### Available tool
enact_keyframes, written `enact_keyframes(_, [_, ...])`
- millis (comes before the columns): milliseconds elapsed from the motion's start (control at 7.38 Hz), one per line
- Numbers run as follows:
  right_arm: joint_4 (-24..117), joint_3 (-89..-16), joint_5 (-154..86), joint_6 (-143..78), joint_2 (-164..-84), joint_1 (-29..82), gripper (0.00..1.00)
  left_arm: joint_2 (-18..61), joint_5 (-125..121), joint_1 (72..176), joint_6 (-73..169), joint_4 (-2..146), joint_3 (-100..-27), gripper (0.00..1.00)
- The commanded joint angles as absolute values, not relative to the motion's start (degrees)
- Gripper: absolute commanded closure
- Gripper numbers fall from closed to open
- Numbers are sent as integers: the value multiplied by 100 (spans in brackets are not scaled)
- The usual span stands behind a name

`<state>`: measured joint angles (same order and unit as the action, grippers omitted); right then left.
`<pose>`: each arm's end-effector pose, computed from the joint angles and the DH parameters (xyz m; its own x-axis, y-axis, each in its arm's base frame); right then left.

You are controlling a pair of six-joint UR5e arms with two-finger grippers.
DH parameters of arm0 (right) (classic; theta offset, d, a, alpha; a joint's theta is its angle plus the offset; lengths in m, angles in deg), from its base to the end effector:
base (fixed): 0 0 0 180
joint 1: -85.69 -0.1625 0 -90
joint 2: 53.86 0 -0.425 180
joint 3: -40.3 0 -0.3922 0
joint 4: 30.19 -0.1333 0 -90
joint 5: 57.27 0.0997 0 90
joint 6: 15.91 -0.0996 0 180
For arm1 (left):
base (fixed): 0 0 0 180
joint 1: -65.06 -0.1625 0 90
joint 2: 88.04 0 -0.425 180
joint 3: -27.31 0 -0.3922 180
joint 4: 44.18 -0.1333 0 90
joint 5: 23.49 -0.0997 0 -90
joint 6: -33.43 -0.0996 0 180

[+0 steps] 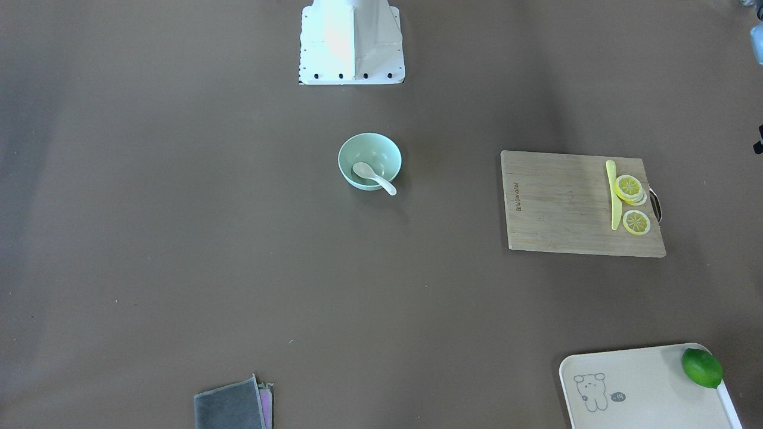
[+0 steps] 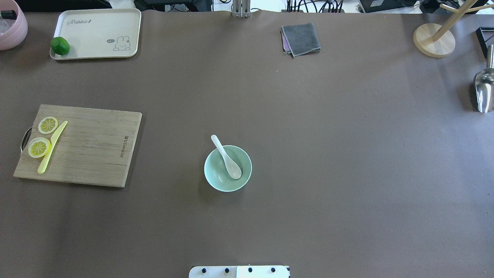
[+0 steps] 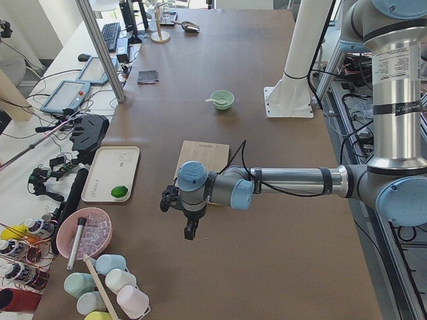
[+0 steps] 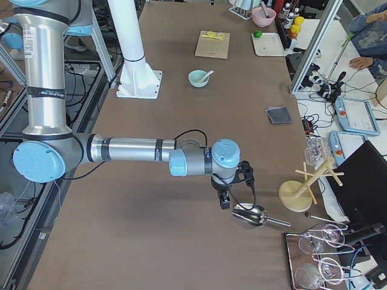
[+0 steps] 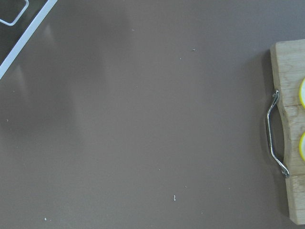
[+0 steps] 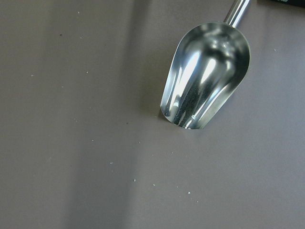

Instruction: Place spoon in bowl

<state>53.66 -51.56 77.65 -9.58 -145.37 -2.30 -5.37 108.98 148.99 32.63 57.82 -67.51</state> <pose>0.0458 -0.4899 0.6437 0.6967 -0.2136 0.6848 0.1123 0.9754 0.1899 -0.0183 -0.4525 0.6572 0.7202 0.2024 -0.6636 -0.1144 0.9781 0.1742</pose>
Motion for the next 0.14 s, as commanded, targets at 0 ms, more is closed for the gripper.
enact_keyframes(0, [5366,-5163,7764,-967,-14535,-229,0,-542,10896,14899,3255,5786,-6744,2])
